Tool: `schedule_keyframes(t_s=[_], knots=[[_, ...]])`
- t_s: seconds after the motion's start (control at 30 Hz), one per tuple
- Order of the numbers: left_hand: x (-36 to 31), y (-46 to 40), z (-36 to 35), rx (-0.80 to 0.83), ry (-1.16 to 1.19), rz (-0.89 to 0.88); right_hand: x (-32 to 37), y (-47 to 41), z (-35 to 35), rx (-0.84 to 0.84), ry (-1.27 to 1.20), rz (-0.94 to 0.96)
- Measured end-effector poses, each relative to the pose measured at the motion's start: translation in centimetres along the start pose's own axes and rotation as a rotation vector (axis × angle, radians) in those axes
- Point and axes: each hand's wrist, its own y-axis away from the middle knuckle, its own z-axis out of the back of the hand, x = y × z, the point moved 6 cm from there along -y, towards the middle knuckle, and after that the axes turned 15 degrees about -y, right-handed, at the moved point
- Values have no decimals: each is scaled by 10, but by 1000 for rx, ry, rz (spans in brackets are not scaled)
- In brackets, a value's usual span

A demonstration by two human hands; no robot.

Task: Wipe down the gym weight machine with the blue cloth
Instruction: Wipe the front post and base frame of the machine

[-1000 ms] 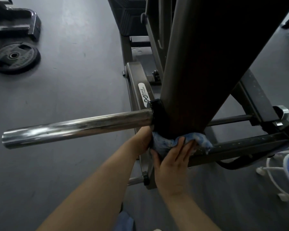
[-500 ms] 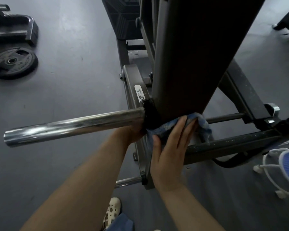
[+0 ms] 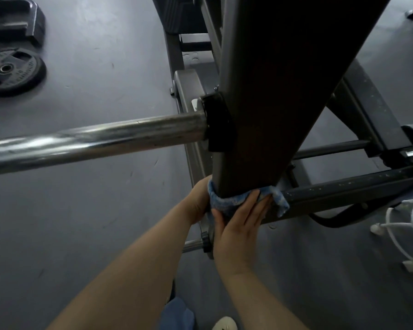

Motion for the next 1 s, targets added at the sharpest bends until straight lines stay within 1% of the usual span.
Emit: schedule_keyframes(t_s=[0.03, 0.13, 0.17, 0.23, 0.3, 0.33, 0.43, 0.47, 0.5, 0.53, 0.6, 0.67, 0.73, 0.8, 0.83, 0.87, 0.93, 1.0], knots=[[5, -1, 0, -38, 24, 30, -8, 5, -2, 12, 5, -55], [9, 11, -9, -55, 183, 69, -16, 13, -7, 49, -18, -171], [10, 15, -8, -90, 231, 100, -13, 14, -6, 67, -53, -202], [-2, 31, -10, -104, 338, 118, -3, 10, 1, 119, -139, -229], [-20, 47, -10, -44, 431, 58, 11, -5, 12, 122, -196, -184], [-28, 51, -6, -48, 438, -14, 20, -16, 20, 117, -222, -135], [-42, 72, 5, -213, 469, -205, 53, -55, 44, 114, -347, 16], [-46, 79, 3, -250, 487, -285, 61, -67, 51, 112, -413, 23], [-50, 89, 1, -297, 505, -347, 65, -78, 57, 114, -498, -13], [-53, 96, -5, -330, 529, -398, 67, -87, 61, 134, -599, -88], [-59, 108, -19, -355, 608, -453, 58, -94, 62, 203, -775, -271], [-57, 113, -25, -393, 638, -515, 42, -92, 59, 287, -893, -415], [-44, 107, -25, -496, 609, -475, 21, -89, 53, 391, -975, -585], [-23, 95, -33, -584, 440, -374, 11, -89, 53, 467, -1046, -766], [-15, 93, -37, -636, 322, -308, 8, -94, 53, 503, -1065, -809], [-9, 91, -42, -658, 278, -245, 5, -99, 53, 538, -1091, -840], [-4, 90, -47, -709, 276, -174, 3, -106, 54, 581, -1058, -915], [-12, 93, -50, -804, 280, -176, -2, -107, 55, 560, -1041, -1057]])
